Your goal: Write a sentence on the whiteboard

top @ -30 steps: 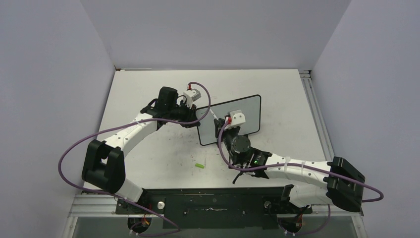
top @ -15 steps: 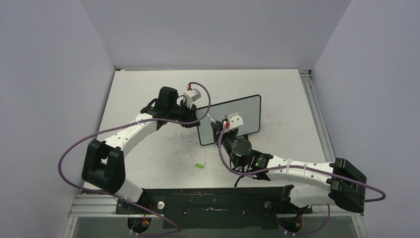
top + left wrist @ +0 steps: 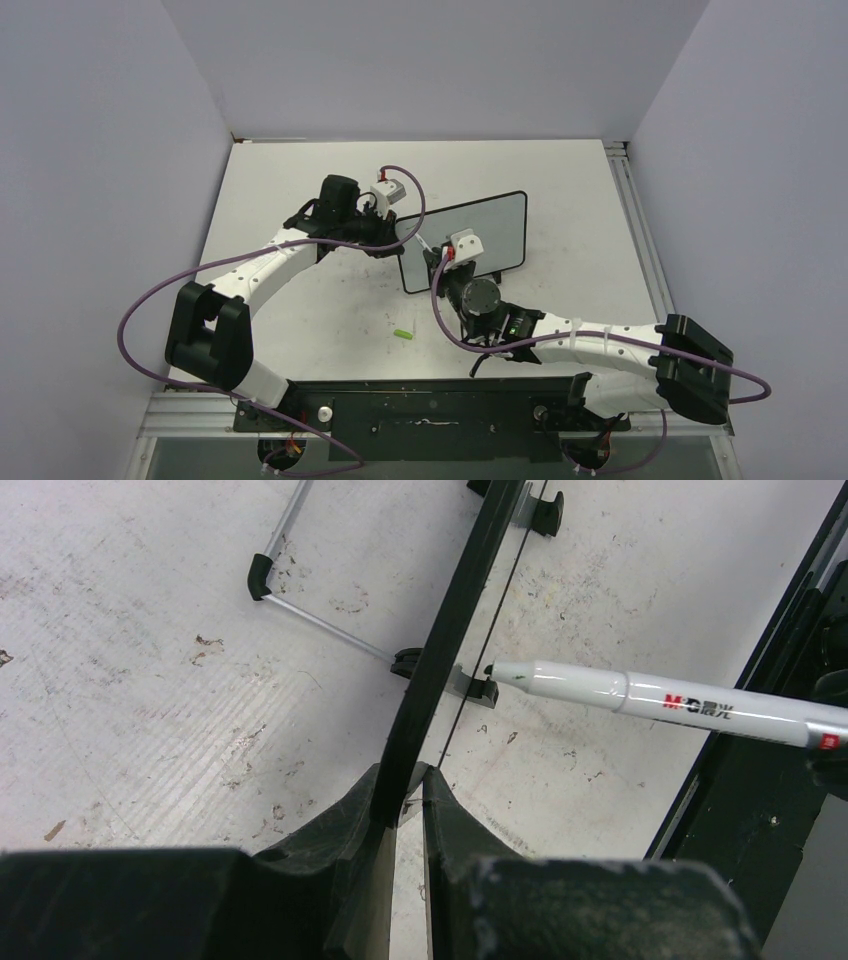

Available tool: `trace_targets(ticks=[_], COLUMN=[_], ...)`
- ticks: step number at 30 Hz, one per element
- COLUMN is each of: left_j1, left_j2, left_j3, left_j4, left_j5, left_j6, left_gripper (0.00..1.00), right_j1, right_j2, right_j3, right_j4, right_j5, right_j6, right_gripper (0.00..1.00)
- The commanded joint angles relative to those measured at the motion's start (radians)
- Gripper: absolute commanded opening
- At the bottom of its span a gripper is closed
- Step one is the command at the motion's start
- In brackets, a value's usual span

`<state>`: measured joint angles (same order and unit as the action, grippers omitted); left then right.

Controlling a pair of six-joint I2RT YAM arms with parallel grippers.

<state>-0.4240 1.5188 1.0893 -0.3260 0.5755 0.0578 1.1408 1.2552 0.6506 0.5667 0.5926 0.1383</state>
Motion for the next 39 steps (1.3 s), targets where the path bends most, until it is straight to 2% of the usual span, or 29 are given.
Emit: trace_targets(ticks=[1,39], left_j1=[-0.004,-0.004], left_j2=[-0.008,-0.013], left_j3=[0.020,0.021], left_j4=[-0.034,-0.037], left_j5=[-0.054,-0.057], left_j6=[0.032,0.037], left_gripper=[0.00,0.00], right_j1=[0.010,0.010], right_j2=[0.018,0.050], right_j3=[0.045,0.040], right_j4=[0.040,0.049], right_j5=[-0.023,0.022], right_j6=[-0.014,-0.024], right_gripper=[0.05,0.05])
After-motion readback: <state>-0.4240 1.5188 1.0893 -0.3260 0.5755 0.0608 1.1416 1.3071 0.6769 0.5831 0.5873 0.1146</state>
